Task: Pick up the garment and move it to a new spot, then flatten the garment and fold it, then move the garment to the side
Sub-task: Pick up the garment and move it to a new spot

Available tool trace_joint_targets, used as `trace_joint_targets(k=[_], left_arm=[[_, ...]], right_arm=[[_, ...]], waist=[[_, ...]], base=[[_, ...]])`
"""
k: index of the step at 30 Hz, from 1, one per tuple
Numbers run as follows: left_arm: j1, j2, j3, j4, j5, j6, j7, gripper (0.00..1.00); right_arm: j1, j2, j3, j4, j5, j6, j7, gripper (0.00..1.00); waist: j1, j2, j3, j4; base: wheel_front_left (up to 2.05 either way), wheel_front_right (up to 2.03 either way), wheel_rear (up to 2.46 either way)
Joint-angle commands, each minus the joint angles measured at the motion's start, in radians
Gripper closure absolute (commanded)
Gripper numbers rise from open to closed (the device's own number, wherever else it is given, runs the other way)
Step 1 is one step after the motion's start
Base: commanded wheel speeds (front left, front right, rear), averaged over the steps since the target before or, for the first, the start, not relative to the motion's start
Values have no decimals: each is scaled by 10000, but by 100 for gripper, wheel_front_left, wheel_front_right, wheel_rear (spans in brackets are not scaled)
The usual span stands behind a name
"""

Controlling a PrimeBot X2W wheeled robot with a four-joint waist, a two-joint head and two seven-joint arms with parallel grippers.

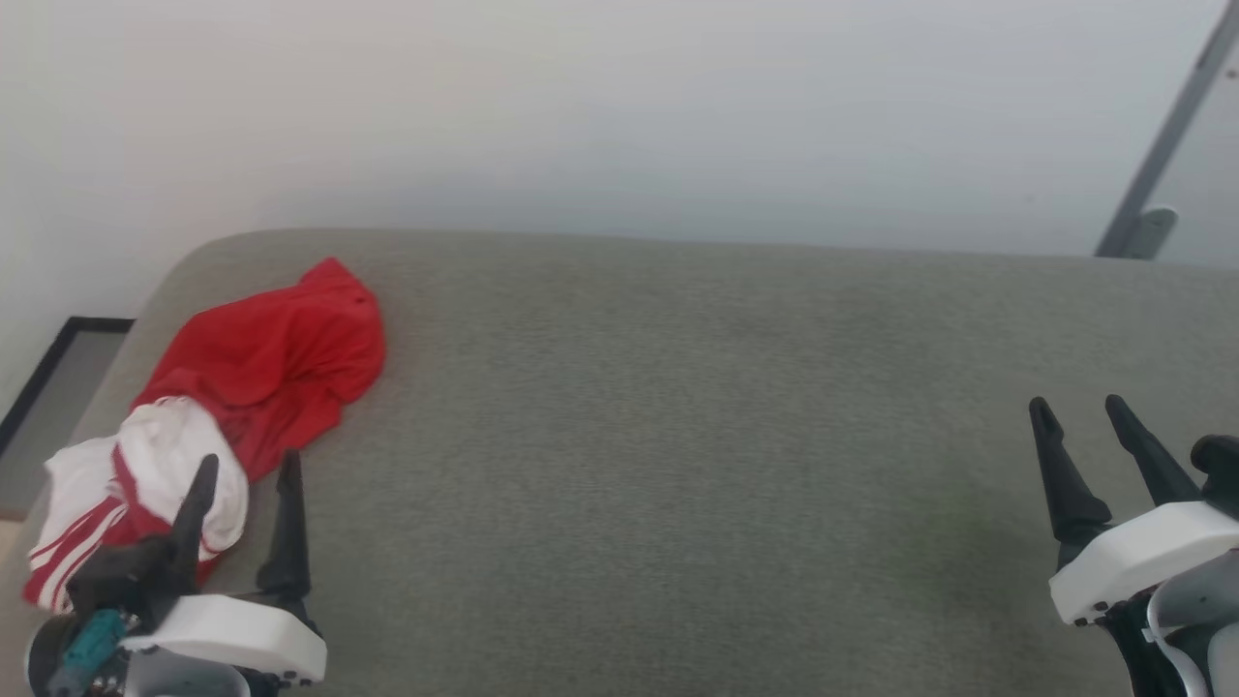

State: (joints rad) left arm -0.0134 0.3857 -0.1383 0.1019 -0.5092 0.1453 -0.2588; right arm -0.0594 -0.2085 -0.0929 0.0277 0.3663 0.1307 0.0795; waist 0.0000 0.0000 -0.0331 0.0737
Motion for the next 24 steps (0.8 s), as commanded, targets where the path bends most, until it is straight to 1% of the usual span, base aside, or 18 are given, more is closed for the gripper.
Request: trace_joint_targets(k=[1, 4, 10, 15, 21, 24], left_arm=[[-129, 23, 88, 52, -113, 2, -76, 0], [-128, 70, 156, 165, -45, -2, -65, 0], [-102, 48, 401, 208, -194, 196, -39, 0], [19, 119, 453, 77, -239, 272, 86, 0], [152, 187, 522, -91, -279, 419, 170, 0], [152, 204, 541, -133, -335, 413, 220, 0]], right_arm=[[102, -28, 63, -78, 28, 0, 13, 0], [86, -66, 198, -69, 105, 0, 37, 0], [-14, -125, 604, 33, 225, 0, -3, 0], [-66, -152, 910, 171, 337, -1, -48, 0], [-229, -200, 1213, 289, 442, 0, -100, 0], [-281, -229, 1297, 323, 475, -1, -108, 0]], waist=[[0, 0, -49, 250], [0, 0, -104, 637], [0, 0, -217, 1551], [0, 0, -287, 2347], [0, 0, -272, 3133], [0, 0, -201, 3440]], base=[[0, 0, 0], [0, 0, 0], [0, 0, 0], [0, 0, 0], [0, 0, 0], [0, 0, 0]])
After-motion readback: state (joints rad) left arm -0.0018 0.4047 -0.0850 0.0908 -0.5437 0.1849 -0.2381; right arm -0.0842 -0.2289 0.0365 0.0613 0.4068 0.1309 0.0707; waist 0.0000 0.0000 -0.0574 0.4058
